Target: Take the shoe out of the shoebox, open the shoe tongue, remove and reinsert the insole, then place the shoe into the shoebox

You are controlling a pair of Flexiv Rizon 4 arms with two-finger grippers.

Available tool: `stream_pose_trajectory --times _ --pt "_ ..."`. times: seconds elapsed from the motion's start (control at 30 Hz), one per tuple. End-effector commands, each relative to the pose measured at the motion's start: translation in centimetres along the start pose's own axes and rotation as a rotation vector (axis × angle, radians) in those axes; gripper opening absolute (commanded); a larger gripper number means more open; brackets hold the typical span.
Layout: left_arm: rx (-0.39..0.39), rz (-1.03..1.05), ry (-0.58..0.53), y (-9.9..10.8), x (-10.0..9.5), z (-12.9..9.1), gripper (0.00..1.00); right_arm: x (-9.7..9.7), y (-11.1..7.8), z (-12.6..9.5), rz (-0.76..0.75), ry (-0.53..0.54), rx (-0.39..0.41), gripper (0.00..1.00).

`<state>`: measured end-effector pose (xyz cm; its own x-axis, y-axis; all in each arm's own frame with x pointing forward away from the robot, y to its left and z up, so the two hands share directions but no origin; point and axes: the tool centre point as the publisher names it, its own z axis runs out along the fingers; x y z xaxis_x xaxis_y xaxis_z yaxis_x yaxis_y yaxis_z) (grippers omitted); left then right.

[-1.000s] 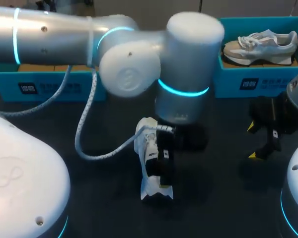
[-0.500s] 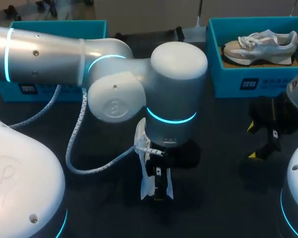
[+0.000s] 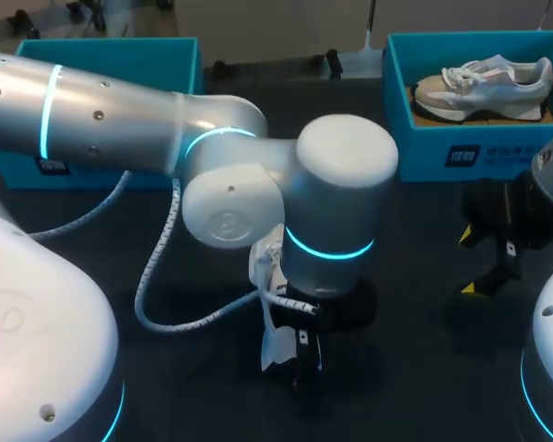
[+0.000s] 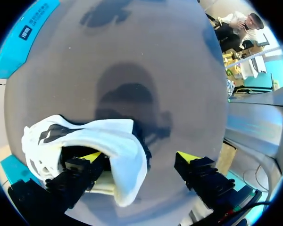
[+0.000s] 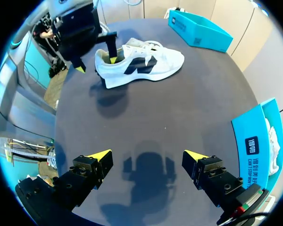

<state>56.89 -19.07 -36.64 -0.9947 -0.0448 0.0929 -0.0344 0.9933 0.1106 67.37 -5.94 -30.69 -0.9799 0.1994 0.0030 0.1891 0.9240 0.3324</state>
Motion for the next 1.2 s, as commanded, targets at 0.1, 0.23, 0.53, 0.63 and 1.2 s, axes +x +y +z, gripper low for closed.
stream_pose_trajectory --times 0.1,0.23,0.53,0.63,1.2 --pt "0.017 -0.024 -0.012 0.3 0.2 1.4 0.85 0.1 0.0 0.1 0.0 -0.002 0.003 1.0" --pt "0.035 -0.035 -0.022 0.6 0.3 1.6 0.83 0.1 0.0 0.1 0.0 -0.002 0.003 1.0" --pt "0.064 -0.065 -0.035 0.9 -0.4 1.7 0.74 0.1 0.0 0.1 0.0 -0.002 0.003 1.0" --pt "0.066 -0.075 -0.032 1.1 -0.8 2.0 0.7 0.1 0.0 0.1 0.0 -0.002 0.003 1.0" --pt "0.04 -0.06 0.0 0.3 -1.2 3.4 0.33 0.1 0.0 0.1 0.0 -0.002 0.003 1.0"
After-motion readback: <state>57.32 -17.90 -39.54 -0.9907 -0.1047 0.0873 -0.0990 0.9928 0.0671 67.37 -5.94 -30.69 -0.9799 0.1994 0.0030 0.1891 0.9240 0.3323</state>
